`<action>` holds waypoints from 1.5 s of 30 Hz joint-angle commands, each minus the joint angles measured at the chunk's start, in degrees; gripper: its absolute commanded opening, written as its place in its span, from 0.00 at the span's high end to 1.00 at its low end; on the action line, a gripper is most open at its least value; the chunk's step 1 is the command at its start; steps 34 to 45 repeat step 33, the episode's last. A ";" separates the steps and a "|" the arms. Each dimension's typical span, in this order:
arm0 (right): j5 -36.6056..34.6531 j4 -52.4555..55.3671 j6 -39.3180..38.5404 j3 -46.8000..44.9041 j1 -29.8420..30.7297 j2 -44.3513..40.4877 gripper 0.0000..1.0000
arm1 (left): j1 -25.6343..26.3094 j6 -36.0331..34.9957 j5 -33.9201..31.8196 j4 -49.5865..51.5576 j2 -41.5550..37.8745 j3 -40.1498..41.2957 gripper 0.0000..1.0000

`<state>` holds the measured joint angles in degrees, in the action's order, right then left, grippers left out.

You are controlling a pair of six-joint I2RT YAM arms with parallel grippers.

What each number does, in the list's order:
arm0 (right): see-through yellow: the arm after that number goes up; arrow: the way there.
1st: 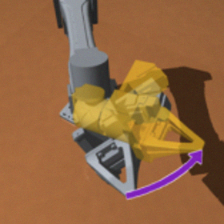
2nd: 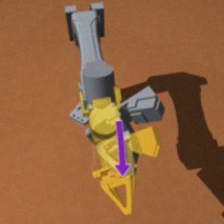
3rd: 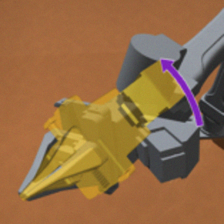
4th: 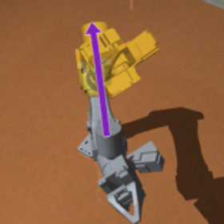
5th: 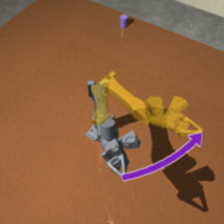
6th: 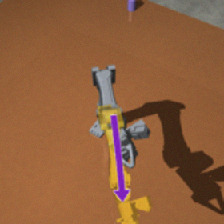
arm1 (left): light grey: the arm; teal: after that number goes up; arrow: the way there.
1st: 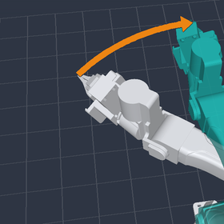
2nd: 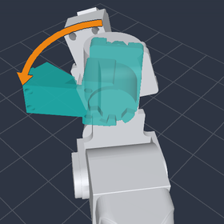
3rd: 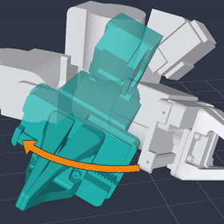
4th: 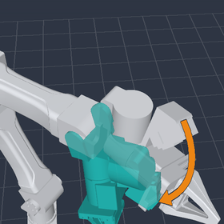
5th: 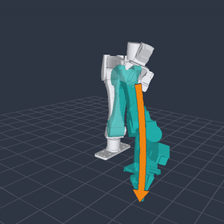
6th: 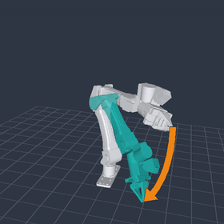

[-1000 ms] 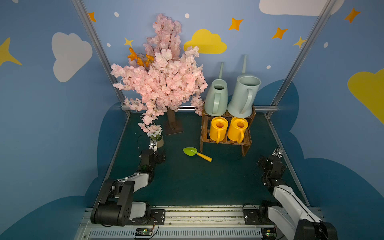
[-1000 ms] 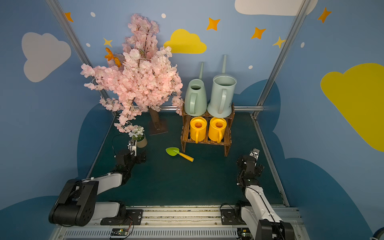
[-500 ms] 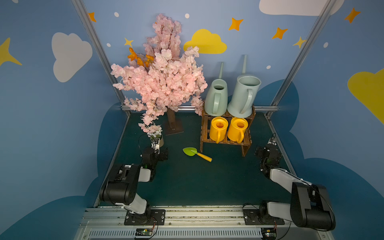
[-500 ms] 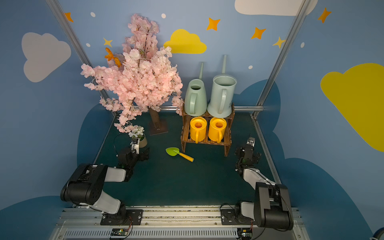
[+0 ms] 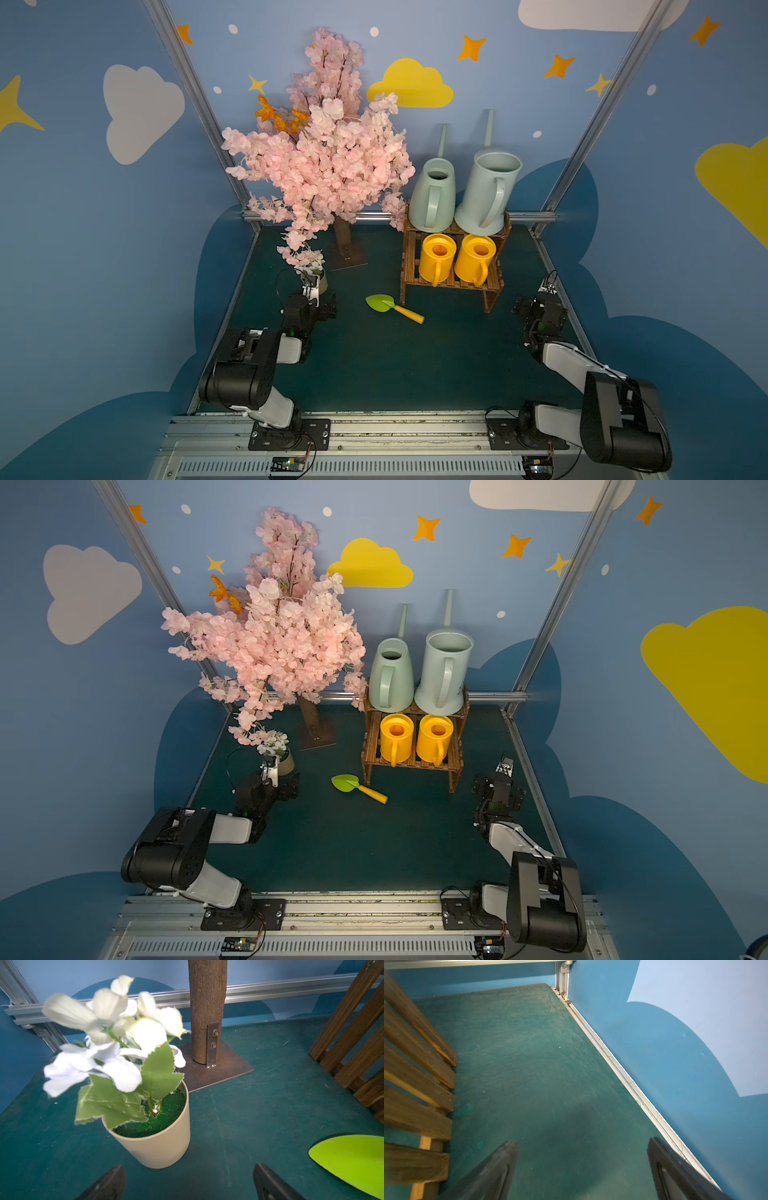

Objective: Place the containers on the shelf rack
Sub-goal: Reset both arms

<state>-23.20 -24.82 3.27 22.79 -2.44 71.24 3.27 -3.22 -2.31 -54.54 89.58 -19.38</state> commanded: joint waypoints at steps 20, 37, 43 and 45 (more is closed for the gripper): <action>7.07 -9.25 0.34 2.42 5.50 9.45 0.02 | -0.12 -0.06 0.48 -1.99 0.51 -0.22 0.00; 3.26 -15.96 -4.06 1.64 8.44 13.64 0.02 | 0.61 -0.82 -0.44 -1.06 0.51 -0.77 0.00; 3.26 -15.96 -4.06 1.64 8.44 13.64 0.02 | 0.61 -0.82 -0.44 -1.06 0.51 -0.77 0.00; 3.26 -15.96 -4.06 1.64 8.44 13.64 0.02 | 0.61 -0.82 -0.44 -1.06 0.51 -0.77 0.00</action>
